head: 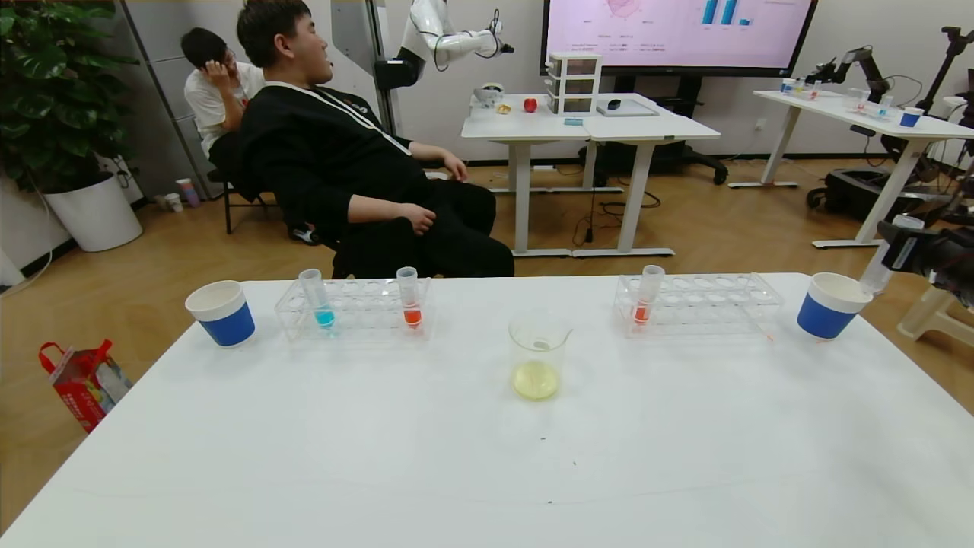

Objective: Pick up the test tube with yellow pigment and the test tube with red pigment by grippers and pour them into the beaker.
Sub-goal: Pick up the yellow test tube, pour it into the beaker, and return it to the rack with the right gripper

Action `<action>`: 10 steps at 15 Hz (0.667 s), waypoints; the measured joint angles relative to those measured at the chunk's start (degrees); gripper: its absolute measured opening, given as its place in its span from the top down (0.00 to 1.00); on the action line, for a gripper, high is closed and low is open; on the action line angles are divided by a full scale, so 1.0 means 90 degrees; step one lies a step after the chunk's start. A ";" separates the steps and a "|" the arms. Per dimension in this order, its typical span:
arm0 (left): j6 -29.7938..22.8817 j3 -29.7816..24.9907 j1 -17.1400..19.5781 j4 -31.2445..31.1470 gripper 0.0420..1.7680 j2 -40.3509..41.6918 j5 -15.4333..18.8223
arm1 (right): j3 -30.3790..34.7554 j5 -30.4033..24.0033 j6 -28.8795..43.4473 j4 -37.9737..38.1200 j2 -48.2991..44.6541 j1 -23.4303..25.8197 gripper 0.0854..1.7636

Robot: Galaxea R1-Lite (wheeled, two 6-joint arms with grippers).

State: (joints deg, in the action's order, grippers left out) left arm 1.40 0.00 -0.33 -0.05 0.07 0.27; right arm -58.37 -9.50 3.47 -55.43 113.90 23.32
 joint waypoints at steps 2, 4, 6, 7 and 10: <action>0.0000 0.0000 -0.0003 0.0003 0.01 0.0000 0.0000 | -0.0592 0.0275 -0.0019 0.0019 0.0431 -0.0060 0.76; -0.0003 0.0000 -0.0003 0.0000 0.01 0.0000 0.0000 | -0.1124 0.0363 -0.0184 0.0019 0.0860 -0.0106 0.76; -0.0003 0.0000 -0.0003 0.0003 0.01 0.0000 0.0000 | -0.1490 0.0496 -0.0233 0.0019 0.1207 -0.0188 0.76; 0.0000 0.0000 -0.0003 0.0000 0.01 0.0000 0.0000 | -0.1566 0.0588 -0.0237 0.0007 0.1350 -0.0261 0.76; -0.0003 0.0000 -0.0003 0.0003 0.01 0.0000 -0.0005 | -0.1573 0.0884 -0.0237 -0.0042 0.1654 -0.0381 0.76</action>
State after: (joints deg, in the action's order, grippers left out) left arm 1.38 0.00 -0.35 -0.02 0.07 0.22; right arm -72.52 -1.54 1.34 -55.81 128.78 19.90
